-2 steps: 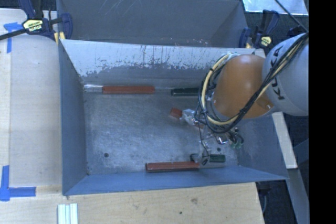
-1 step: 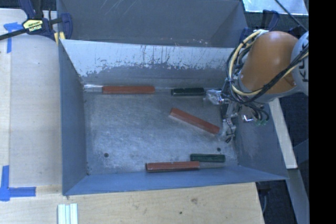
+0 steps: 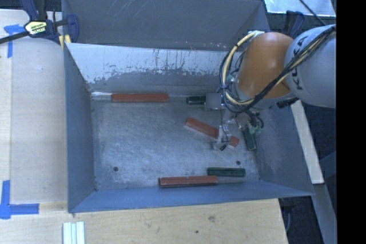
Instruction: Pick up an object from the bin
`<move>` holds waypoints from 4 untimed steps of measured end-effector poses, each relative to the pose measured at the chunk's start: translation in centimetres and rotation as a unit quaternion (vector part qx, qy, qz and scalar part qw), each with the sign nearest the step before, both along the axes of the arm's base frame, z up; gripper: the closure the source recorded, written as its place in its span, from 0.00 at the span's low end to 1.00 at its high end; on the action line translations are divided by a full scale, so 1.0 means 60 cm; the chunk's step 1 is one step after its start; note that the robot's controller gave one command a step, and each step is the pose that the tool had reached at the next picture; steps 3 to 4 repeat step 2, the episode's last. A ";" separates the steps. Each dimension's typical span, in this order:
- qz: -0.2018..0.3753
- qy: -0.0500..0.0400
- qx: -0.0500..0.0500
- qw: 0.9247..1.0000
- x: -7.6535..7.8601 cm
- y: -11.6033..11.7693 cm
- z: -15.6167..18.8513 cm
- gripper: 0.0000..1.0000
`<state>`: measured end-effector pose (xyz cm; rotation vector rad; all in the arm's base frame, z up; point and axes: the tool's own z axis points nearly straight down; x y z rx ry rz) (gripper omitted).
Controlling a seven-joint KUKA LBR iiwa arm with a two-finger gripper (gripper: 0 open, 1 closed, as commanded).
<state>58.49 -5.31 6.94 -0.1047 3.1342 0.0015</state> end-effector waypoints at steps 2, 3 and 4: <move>0.162 -0.002 -0.002 0.987 -0.057 0.035 0.259 1.00; 0.162 -0.002 -0.002 0.987 -0.057 0.035 0.259 1.00; 0.162 -0.002 -0.002 0.987 -0.057 0.035 0.259 1.00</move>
Offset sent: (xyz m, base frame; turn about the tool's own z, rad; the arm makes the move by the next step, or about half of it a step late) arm 0.0000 0.0000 0.0000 0.0000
